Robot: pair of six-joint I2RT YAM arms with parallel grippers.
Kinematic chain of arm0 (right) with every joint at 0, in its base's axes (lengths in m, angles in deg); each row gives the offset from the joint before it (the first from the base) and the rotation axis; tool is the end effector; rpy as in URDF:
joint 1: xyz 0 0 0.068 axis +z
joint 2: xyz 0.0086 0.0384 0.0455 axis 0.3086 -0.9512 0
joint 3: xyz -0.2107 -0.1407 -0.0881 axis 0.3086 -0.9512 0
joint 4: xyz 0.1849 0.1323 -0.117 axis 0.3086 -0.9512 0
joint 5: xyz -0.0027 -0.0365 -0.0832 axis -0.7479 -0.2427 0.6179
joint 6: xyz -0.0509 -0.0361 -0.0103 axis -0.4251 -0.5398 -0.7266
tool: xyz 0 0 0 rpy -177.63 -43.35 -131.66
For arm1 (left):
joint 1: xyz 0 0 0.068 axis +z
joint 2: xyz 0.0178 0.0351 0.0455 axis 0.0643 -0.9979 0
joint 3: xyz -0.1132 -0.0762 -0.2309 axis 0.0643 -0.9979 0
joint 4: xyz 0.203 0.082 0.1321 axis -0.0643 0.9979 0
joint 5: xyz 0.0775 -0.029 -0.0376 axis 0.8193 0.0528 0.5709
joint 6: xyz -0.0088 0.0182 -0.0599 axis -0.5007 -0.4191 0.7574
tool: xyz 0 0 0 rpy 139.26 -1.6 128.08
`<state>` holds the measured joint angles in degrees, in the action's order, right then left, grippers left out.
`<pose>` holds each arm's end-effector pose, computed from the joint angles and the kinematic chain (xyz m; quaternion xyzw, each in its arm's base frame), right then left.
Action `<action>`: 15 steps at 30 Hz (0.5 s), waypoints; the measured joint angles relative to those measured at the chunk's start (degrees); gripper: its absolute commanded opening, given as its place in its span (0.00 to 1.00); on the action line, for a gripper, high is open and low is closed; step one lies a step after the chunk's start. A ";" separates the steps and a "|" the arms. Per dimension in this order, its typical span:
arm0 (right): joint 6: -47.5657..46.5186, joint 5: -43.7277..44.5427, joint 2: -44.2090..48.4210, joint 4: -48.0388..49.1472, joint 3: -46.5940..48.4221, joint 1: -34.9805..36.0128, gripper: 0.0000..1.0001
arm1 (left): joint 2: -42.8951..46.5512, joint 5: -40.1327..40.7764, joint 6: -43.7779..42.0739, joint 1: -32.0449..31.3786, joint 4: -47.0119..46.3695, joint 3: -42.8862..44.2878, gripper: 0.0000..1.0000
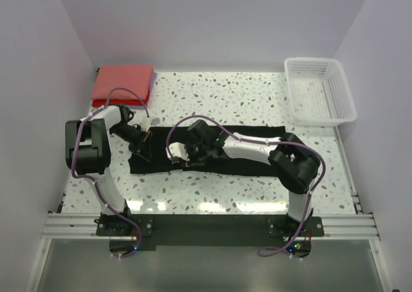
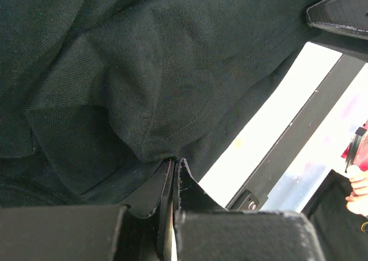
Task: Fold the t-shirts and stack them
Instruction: Fold the tshirt
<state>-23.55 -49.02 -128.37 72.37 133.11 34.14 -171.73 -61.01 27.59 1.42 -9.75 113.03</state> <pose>0.2297 0.3304 0.1693 -0.7479 0.5371 0.2307 0.3145 0.2985 -0.0036 0.1413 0.2093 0.9147 -0.3456 0.0049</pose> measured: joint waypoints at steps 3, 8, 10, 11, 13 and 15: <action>0.00 -0.11 0.00 -0.72 0.50 0.00 0.36 | -0.02 0.00 -0.02 0.00 0.00 0.00 0.00; 0.04 -1.40 0.00 -2.03 1.03 0.00 0.33 | -0.02 0.00 -0.04 0.00 0.00 0.00 0.00; 0.02 -1.62 0.00 -2.73 1.40 0.00 0.28 | -0.02 0.00 -0.09 0.00 0.02 0.00 0.00; 0.04 -1.62 0.00 -2.97 1.66 0.00 0.27 | -0.04 0.00 -0.24 0.00 0.00 0.00 0.00; 0.02 -1.77 0.00 -3.28 2.01 0.00 0.25 | -0.04 0.00 -0.33 0.00 0.02 0.00 0.00; 0.02 -1.97 0.00 -3.45 2.25 0.00 0.22 | -0.04 0.00 -0.37 0.00 0.02 0.00 0.00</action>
<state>-23.52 -50.98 -128.37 68.92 135.37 34.14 -171.77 -61.01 27.22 1.42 -9.73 113.03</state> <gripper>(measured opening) 0.252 0.018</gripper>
